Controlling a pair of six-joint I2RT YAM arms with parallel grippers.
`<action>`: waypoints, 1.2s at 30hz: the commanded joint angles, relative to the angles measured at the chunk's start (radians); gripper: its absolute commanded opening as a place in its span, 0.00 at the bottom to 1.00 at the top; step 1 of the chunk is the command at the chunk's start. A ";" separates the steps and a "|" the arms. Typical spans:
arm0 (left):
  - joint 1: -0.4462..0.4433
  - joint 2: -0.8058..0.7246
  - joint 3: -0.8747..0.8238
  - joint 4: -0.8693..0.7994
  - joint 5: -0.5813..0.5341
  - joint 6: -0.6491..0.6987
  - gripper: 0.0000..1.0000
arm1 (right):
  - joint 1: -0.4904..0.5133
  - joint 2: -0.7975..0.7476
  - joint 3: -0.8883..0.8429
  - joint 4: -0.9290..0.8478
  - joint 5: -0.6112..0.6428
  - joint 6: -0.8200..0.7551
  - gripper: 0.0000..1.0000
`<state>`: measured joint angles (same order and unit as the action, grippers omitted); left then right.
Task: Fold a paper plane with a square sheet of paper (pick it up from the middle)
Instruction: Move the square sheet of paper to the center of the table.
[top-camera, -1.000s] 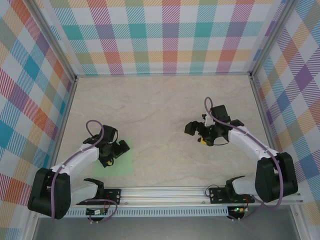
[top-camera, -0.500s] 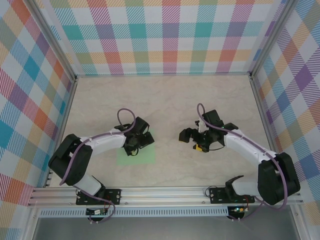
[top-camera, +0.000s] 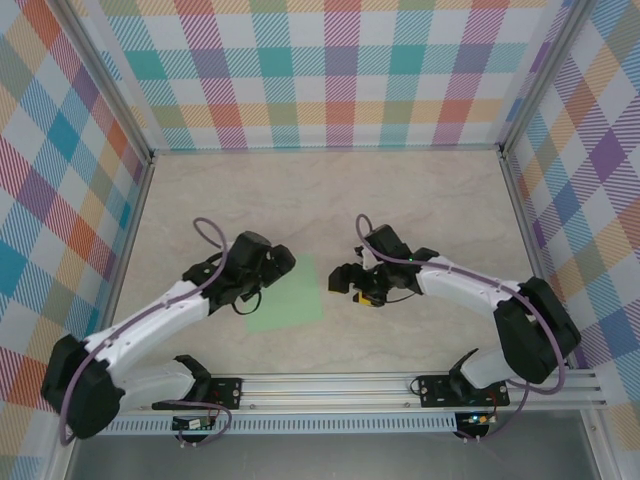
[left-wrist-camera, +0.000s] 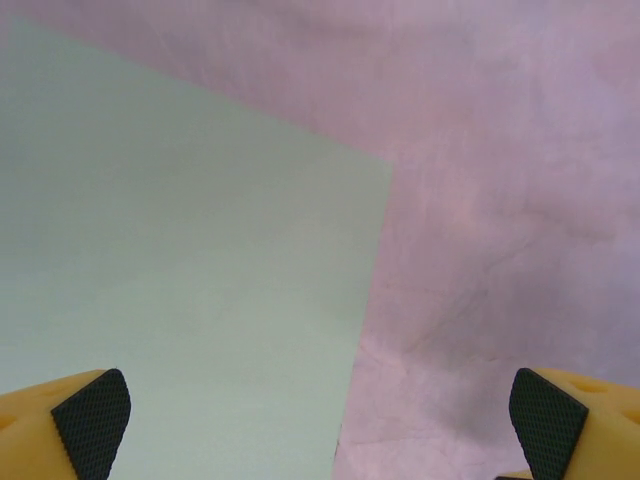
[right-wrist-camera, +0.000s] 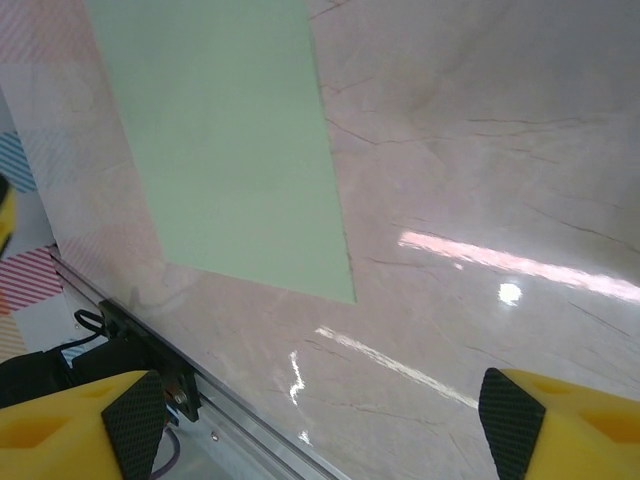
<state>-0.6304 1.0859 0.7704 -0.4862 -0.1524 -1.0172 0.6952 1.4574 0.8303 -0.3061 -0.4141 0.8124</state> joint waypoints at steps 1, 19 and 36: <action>0.059 -0.117 -0.060 -0.142 -0.113 0.041 1.00 | 0.068 0.076 0.112 0.074 0.019 0.035 0.81; 0.192 -0.389 -0.245 -0.116 -0.053 0.153 1.00 | 0.170 0.567 0.534 -0.088 0.086 -0.018 0.76; 0.193 -0.251 -0.312 0.102 0.169 0.163 1.00 | -0.094 0.298 0.100 -0.157 0.229 -0.018 0.75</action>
<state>-0.4541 0.8124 0.4717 -0.4603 -0.0486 -0.8692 0.6468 1.7790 1.0286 -0.3828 -0.2535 0.7856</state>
